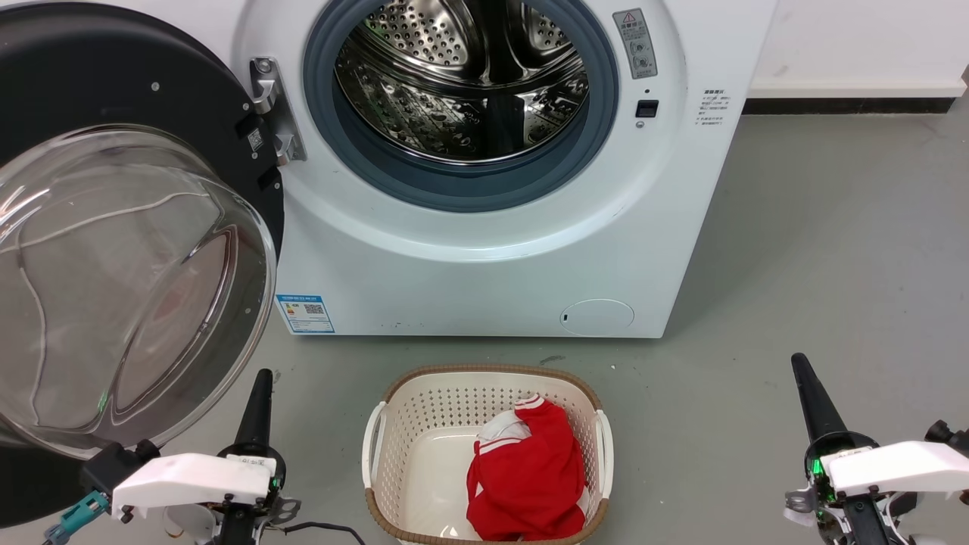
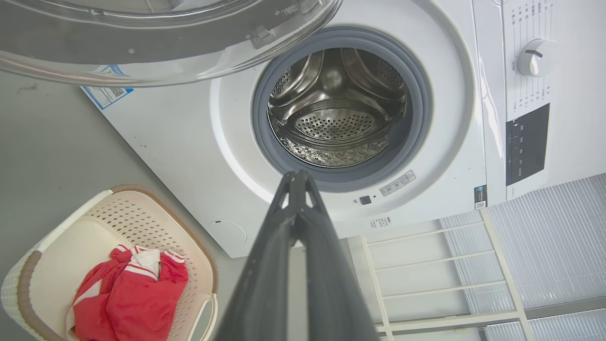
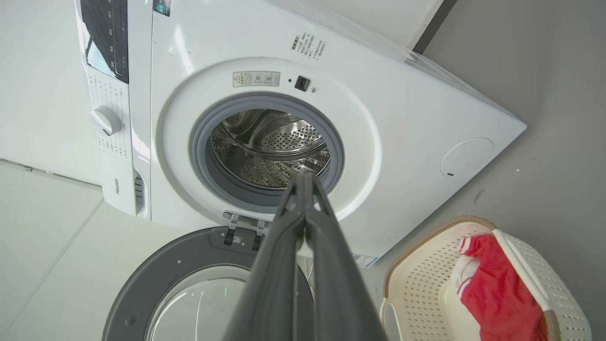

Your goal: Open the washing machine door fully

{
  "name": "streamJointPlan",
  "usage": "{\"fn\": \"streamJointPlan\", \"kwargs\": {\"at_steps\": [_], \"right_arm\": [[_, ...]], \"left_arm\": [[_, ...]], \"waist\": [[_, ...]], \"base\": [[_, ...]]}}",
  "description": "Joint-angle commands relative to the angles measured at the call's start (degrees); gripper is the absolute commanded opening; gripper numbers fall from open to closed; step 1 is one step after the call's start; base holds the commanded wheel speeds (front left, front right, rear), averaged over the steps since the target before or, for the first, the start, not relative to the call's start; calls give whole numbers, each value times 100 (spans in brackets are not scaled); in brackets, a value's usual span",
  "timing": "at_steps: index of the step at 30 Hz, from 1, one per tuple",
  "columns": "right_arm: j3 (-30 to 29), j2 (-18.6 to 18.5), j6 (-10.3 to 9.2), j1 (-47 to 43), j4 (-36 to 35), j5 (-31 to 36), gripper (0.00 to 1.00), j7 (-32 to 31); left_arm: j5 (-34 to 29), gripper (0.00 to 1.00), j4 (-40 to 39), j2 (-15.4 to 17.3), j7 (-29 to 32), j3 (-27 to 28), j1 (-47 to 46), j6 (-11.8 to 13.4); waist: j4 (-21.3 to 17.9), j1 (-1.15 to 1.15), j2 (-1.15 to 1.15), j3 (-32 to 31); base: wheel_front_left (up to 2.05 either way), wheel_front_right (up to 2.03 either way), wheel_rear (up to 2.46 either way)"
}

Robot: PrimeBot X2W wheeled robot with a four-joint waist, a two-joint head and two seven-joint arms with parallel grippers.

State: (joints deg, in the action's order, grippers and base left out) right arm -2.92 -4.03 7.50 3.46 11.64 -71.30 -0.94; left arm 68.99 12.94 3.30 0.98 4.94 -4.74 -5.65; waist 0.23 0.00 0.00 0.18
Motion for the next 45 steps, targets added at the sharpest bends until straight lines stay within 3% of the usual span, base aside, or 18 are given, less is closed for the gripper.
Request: {"fn": "streamJointPlan", "kwargs": {"at_steps": [1,45], "right_arm": [[-16,-33,-1,131,-5,-137,0,-24],[-210,8,-1,277,226,-2102,0,-421]], "left_arm": [[136,0,-17,7,34,28,-93,-45],[2205,0,112,-45,546,166,-169,-190]], "waist": [[0,0,0,0],[-21,0,0,0]], "base": [[0,0,0],[0,0,0]]}}
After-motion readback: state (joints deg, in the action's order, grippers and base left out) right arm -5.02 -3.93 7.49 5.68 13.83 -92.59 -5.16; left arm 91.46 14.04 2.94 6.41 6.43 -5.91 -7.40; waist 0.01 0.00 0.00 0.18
